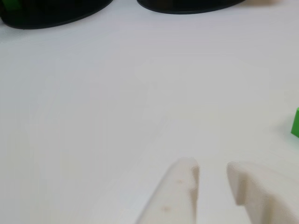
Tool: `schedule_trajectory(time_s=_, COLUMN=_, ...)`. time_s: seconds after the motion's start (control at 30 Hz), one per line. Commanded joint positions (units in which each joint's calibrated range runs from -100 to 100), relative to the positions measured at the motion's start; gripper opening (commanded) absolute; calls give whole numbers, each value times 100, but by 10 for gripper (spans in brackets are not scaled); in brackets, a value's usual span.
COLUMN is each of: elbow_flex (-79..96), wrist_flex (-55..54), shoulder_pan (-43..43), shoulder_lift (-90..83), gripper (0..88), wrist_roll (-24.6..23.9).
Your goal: Pick up green cube and drop it in the blue box
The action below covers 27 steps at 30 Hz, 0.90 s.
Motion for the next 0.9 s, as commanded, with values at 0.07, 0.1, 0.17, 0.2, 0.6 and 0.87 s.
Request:
schedule_trajectory(time_s=0.07, elbow_flex=45, wrist_flex=-108, shoulder_pan=56, shoulder_lift=-117, gripper=23, wrist_roll=-15)
schedule_trajectory(time_s=0.1, elbow_flex=45, wrist_flex=-108, shoulder_pan=56, shoulder_lift=-117, gripper=23, wrist_roll=-15)
schedule_trajectory(time_s=0.17, elbow_flex=45, wrist_flex=-108, shoulder_pan=56, shoulder_lift=-117, gripper=23, wrist_roll=-15)
schedule_trajectory(time_s=0.2, elbow_flex=45, wrist_flex=-108, shoulder_pan=56, shoulder_lift=-117, gripper=23, wrist_roll=-15)
schedule_trajectory(time_s=0.6, elbow_flex=36, wrist_flex=-108, shoulder_pan=384, shoulder_lift=-117, gripper=23, wrist_roll=-15)
schedule_trajectory(time_s=0.87, elbow_flex=36, wrist_flex=-108, shoulder_pan=1208, shoulder_lift=-117, gripper=23, wrist_roll=-15)
